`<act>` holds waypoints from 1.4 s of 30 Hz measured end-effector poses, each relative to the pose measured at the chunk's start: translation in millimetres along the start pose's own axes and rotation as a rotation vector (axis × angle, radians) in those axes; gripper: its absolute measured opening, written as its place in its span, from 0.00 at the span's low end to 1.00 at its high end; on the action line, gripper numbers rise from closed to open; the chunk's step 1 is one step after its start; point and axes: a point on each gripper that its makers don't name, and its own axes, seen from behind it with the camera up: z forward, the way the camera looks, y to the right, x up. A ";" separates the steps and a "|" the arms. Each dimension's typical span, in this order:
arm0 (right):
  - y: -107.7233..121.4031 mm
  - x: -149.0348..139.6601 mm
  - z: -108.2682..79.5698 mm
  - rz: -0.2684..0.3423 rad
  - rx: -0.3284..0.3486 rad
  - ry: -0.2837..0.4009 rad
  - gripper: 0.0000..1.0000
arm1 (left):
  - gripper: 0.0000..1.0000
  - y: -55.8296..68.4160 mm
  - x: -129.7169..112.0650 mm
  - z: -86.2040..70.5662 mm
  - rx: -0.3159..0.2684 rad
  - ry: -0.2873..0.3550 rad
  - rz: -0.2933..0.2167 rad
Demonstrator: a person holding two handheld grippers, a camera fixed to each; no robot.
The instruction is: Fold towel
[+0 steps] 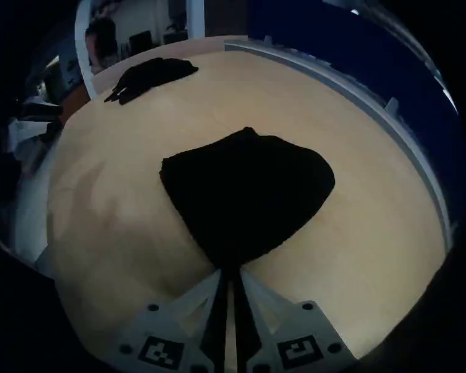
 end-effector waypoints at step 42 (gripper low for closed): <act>97.4 130.8 -181.3 -0.018 -0.199 0.275 0.05 | 0.95 30.1 55.0 7.1 -0.065 0.072 0.063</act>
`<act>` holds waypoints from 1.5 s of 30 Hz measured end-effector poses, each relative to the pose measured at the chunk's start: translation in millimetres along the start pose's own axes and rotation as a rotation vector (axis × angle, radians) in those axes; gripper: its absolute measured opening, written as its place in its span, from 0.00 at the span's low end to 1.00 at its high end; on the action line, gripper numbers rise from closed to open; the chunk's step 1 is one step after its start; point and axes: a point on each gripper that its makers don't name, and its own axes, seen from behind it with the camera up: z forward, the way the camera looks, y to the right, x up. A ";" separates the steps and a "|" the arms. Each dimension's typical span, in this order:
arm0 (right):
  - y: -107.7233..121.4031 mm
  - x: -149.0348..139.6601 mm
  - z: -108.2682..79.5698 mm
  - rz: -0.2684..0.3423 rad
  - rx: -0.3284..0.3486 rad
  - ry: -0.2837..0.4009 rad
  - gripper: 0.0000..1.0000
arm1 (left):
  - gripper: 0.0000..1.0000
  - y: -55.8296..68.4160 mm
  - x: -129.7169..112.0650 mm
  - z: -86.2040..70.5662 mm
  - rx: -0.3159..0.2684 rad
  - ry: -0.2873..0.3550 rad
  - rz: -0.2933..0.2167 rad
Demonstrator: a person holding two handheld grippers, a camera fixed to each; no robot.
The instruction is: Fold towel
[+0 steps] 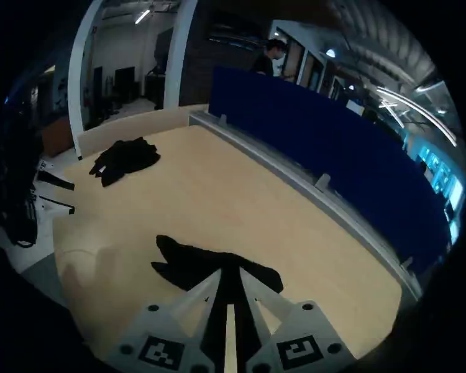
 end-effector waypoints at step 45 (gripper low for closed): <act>244.6 -137.1 -107.8 0.113 -0.229 -0.144 0.05 | 0.95 12.3 20.8 21.0 0.020 -0.033 0.047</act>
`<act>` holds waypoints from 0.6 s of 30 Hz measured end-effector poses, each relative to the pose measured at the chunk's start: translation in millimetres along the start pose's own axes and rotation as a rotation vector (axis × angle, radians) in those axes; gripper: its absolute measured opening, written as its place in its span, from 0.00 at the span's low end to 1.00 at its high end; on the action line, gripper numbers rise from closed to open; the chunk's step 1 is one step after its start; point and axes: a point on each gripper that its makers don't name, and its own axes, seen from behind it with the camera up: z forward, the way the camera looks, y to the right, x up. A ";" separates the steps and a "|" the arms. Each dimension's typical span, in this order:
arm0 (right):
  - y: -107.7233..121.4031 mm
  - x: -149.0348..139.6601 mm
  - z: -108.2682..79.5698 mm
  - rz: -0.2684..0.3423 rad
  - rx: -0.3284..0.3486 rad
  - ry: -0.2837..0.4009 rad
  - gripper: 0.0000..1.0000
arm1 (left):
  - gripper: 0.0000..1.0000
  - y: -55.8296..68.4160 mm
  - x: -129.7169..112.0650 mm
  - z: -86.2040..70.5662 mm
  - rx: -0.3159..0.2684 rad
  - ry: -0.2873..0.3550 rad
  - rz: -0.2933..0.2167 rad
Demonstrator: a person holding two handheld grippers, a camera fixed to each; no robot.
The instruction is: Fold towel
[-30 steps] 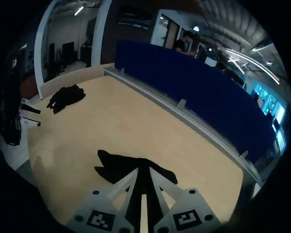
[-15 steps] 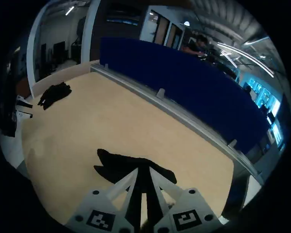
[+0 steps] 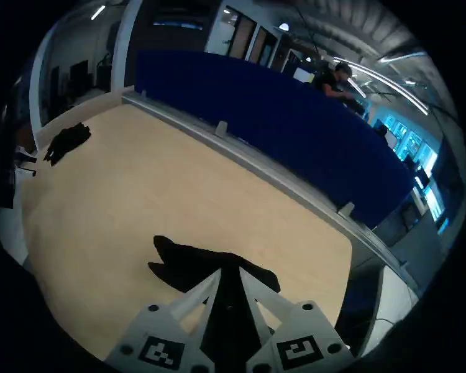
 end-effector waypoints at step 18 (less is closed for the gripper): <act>42.1 -39.7 3.0 0.046 -0.024 -0.056 0.05 | 0.95 13.9 1.9 -0.8 0.001 -0.006 0.021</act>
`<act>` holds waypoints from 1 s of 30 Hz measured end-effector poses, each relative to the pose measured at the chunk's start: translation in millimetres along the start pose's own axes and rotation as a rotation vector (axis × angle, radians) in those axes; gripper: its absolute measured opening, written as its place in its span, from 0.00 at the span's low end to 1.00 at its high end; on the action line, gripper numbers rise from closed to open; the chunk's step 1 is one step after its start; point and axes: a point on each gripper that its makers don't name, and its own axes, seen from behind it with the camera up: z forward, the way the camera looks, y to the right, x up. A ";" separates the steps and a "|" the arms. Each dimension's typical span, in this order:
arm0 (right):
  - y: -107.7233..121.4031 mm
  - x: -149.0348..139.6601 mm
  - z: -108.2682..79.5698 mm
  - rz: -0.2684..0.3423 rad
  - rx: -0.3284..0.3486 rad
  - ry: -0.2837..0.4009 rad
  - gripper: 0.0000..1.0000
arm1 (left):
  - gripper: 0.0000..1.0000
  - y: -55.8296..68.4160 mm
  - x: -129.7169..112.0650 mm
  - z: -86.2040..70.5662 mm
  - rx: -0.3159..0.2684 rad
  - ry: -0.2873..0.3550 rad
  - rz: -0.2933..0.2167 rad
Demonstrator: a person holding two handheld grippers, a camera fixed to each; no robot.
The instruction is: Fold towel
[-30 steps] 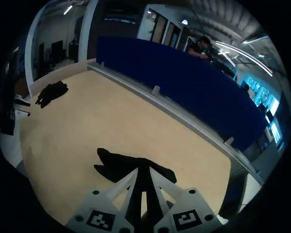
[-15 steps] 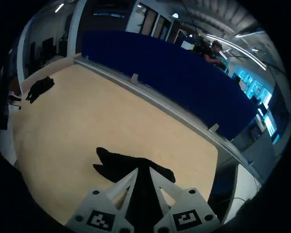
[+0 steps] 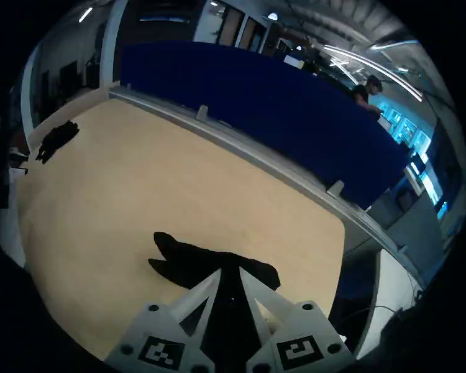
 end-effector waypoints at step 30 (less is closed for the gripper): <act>1.0 -159.5 -33.6 0.089 -0.072 -0.213 0.05 | 0.95 12.5 -1.6 -4.3 -0.019 -0.004 0.037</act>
